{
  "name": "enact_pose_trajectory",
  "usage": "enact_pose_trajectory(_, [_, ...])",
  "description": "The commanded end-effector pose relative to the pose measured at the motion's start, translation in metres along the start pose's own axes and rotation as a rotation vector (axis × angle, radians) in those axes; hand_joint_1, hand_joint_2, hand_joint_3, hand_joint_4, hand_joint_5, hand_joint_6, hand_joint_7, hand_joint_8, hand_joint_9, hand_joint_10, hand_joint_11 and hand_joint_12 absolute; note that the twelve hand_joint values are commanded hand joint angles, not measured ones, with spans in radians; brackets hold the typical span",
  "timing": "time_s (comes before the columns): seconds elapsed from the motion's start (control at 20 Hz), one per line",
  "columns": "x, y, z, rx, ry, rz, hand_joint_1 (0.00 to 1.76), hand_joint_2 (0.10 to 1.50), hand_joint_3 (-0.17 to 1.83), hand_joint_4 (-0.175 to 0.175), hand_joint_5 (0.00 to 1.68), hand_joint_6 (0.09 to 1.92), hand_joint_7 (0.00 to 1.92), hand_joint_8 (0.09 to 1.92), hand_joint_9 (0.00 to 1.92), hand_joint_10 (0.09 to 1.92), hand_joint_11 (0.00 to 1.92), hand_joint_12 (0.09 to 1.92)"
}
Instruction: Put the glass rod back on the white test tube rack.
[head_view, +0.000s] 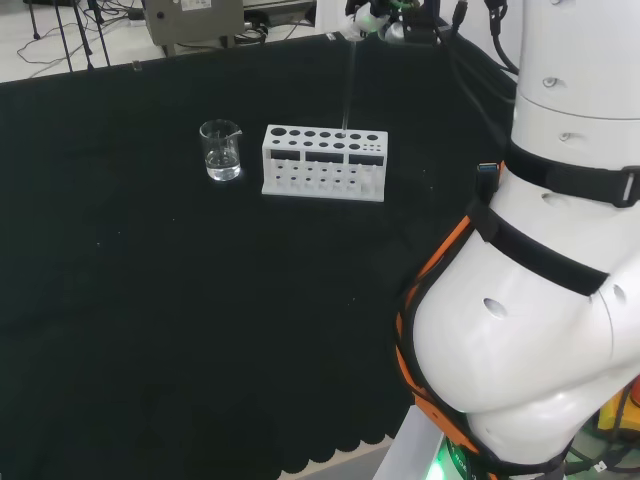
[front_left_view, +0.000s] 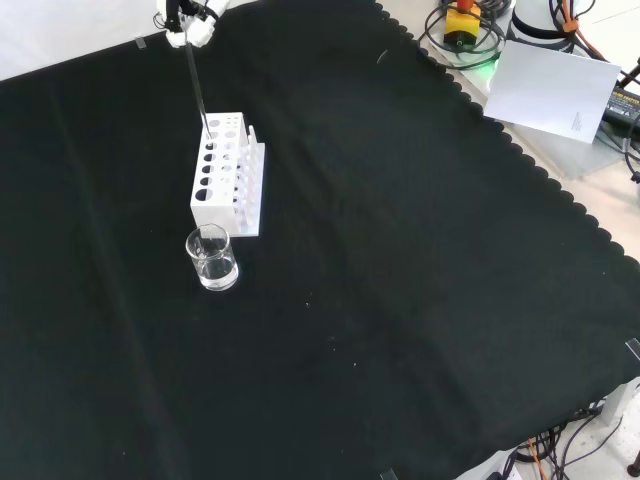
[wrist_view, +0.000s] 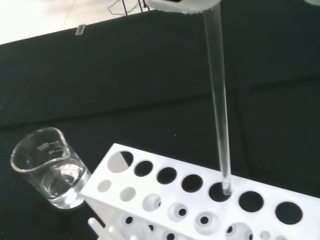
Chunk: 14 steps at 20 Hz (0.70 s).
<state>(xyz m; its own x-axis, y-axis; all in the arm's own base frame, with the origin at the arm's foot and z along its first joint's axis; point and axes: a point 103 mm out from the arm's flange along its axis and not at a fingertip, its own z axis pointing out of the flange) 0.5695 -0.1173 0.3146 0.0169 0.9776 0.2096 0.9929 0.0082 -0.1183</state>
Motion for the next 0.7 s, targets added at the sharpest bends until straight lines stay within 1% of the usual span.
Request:
enact_pose_trajectory(0.05, [-0.008, 0.002, 0.014, 0.01, -0.006, 0.011, 1.31, 1.03, -0.01, -0.175, 1.24, 0.25, 1.2, 0.96, 1.74, 0.57, 1.67, 0.77])
enact_pose_trajectory(0.15, [-0.007, 0.002, 0.021, 0.021, -0.004, 0.009, 1.31, 1.03, -0.01, -0.175, 1.24, 0.25, 1.2, 0.96, 1.74, 0.57, 1.67, 0.77])
enact_pose_trajectory(0.5, [0.006, 0.01, 0.031, 0.047, -0.011, -0.028, 1.31, 1.03, -0.01, -0.175, 1.24, 0.24, 1.2, 0.96, 1.74, 0.57, 1.67, 0.77])
enact_pose_trajectory(0.7, [0.008, 0.015, 0.037, 0.059, -0.012, -0.037, 1.31, 1.03, -0.01, -0.175, 1.24, 0.24, 1.2, 0.96, 1.74, 0.57, 1.67, 0.77])
